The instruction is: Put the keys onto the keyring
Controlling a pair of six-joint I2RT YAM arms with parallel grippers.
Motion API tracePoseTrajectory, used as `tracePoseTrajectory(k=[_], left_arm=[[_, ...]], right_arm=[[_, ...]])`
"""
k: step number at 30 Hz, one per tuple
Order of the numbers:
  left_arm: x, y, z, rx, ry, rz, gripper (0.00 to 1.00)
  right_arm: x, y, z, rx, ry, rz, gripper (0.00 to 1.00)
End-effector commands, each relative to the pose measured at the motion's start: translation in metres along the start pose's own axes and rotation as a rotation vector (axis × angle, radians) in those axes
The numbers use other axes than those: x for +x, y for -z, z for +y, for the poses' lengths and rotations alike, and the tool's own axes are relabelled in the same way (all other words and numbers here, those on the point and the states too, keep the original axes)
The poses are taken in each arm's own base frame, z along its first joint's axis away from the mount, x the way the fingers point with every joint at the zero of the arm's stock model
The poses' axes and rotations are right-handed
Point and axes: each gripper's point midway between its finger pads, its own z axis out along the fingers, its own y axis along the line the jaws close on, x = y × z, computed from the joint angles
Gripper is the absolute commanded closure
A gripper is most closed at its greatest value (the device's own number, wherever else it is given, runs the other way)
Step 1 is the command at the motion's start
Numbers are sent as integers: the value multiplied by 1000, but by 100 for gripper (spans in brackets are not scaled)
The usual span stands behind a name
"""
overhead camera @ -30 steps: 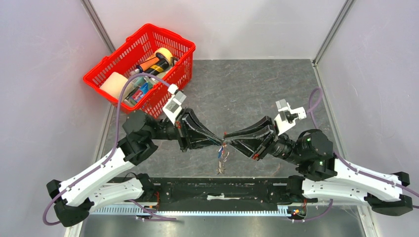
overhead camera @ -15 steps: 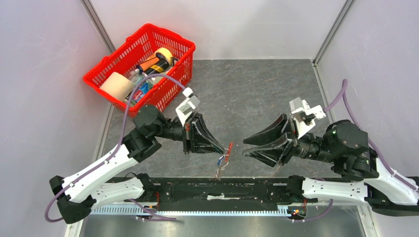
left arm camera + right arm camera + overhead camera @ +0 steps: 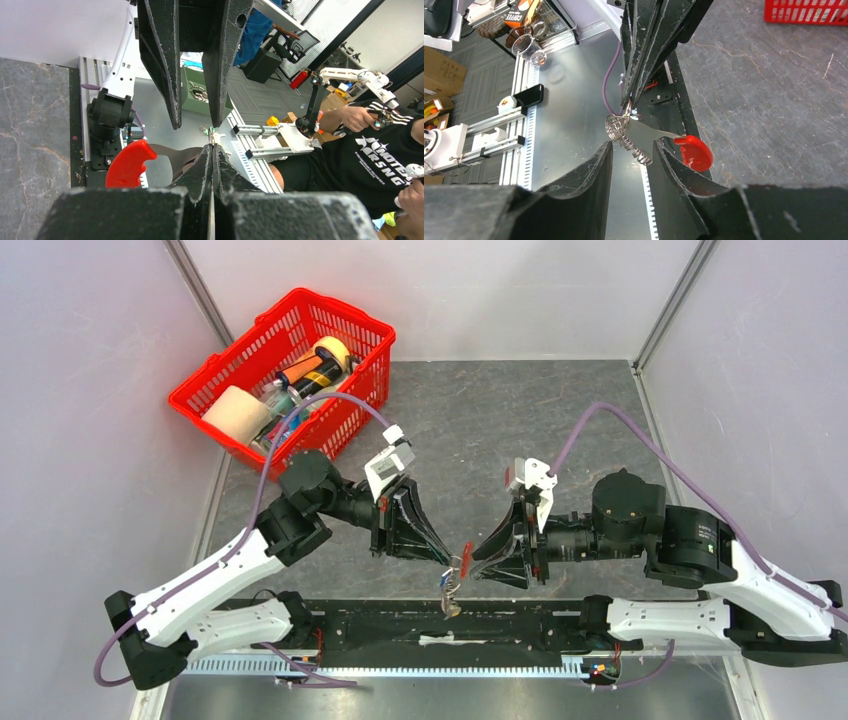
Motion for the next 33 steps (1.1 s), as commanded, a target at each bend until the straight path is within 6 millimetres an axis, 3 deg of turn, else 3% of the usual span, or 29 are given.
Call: tracePoseTrajectory(k=[1,9,22,33], left_arm=[[2,0,-7,42,-5,11,98],[6,0,-2,39,-1,12,98],[14,1,1,41,0,20,98],[16,4,-1,35,-6,22,98]], right_arm=[[-8,3,11,-53,17,-20,57],[-10,-11,9,-55,3,-8,59],[-17,-16,6,-39,-1,-33,64],[-11,-23,4,-36,-7,2,80]])
